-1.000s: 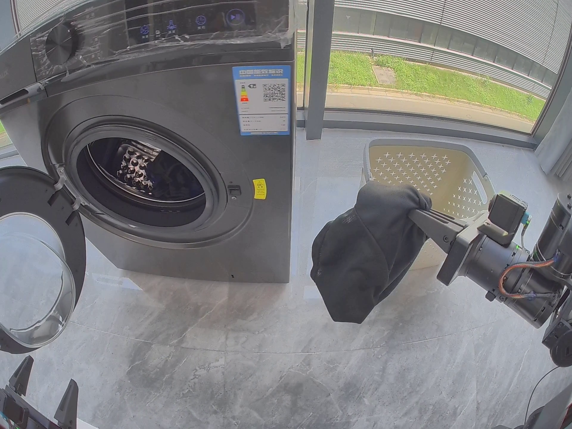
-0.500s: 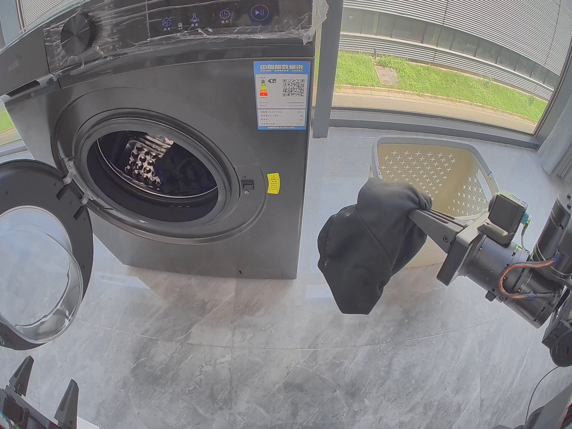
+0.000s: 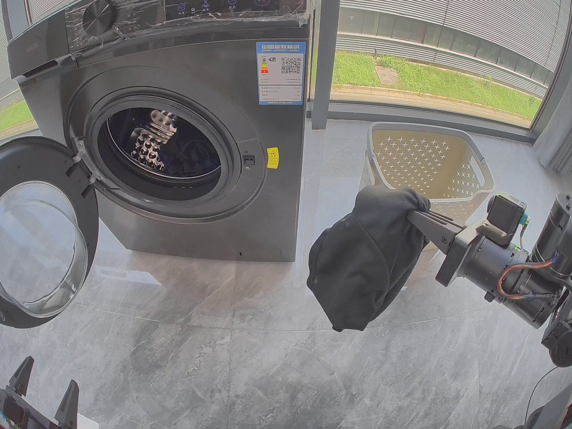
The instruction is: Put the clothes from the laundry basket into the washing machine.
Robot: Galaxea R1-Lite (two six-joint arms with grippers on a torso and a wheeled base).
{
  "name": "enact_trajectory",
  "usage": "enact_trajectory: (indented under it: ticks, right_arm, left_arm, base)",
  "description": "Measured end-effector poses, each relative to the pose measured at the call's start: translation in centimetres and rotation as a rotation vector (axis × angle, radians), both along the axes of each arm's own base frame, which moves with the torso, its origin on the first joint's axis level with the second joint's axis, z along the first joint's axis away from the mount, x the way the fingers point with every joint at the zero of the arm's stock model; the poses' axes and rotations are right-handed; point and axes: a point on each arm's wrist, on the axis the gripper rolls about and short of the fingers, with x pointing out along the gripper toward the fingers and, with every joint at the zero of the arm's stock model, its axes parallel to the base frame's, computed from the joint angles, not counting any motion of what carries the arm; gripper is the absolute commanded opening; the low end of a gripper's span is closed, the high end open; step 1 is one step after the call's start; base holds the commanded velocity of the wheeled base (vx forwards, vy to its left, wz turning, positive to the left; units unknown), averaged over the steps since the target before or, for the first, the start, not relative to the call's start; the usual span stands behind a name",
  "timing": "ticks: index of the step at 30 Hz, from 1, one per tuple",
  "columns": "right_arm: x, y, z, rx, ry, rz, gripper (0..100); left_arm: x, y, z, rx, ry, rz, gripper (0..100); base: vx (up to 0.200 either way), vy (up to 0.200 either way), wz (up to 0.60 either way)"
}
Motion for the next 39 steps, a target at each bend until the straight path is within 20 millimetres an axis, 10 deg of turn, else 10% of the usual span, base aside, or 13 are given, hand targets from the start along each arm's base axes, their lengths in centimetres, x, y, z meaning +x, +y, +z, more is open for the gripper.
enact_trajectory:
  ticks: [39]
  right_arm:
    - [0.07, -0.01, -0.06, -0.002, 0.003, -0.005, 0]
  left_arm:
    - [0.0, 0.0, 0.0, 0.0, 0.0, 0.0, 100]
  base:
    - [0.0, 0.123, 0.0]
